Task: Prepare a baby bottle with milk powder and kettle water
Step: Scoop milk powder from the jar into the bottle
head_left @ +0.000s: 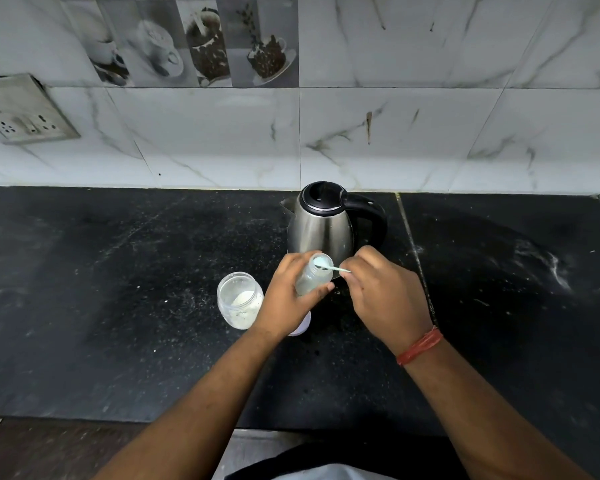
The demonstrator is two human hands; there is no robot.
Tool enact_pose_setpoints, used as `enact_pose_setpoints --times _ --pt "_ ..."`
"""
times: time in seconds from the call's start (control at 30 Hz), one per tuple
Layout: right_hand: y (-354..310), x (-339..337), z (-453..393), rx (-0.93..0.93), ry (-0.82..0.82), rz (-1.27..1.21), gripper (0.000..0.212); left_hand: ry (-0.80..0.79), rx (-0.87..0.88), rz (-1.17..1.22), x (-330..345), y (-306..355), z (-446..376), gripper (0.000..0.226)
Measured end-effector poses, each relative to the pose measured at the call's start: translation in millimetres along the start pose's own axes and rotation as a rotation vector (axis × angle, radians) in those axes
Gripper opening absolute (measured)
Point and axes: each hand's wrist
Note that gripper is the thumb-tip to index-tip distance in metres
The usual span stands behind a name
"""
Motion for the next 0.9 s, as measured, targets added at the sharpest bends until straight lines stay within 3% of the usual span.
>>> enact_pose_setpoints --times 0.3,0.43,0.57,0.73,0.9 --pt "5.7 1.5 -0.5 0.059 -0.042 -0.046 0.007 -0.017 0.003 0.015 2.3 -1.7 3.5 0.05" --pt "12.9 -2.0 0.4 0.155 -0.002 -0.209 0.005 -0.023 -0.015 0.038 6.6 -3.3 3.8 0.052" --pt "19.0 -3.4 2.1 0.345 0.045 -0.434 0.006 -0.039 -0.055 0.069 15.5 -3.4 2.9 0.055" --pt "28.0 -3.7 12.3 0.754 0.027 -0.835 0.012 -0.076 -0.138 0.109 32.3 -11.3 4.7 0.051" --pt "39.5 0.4 26.8 0.948 0.079 -0.99 0.016 -0.147 -0.219 0.186 51.3 -24.7 5.7 0.045"
Point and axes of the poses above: each hand's wrist, its own z-axis away from the middle knuckle, its own x-axis out of the palm, y = z × x, and after that the axes turned 4 degrees about -x, right-handed
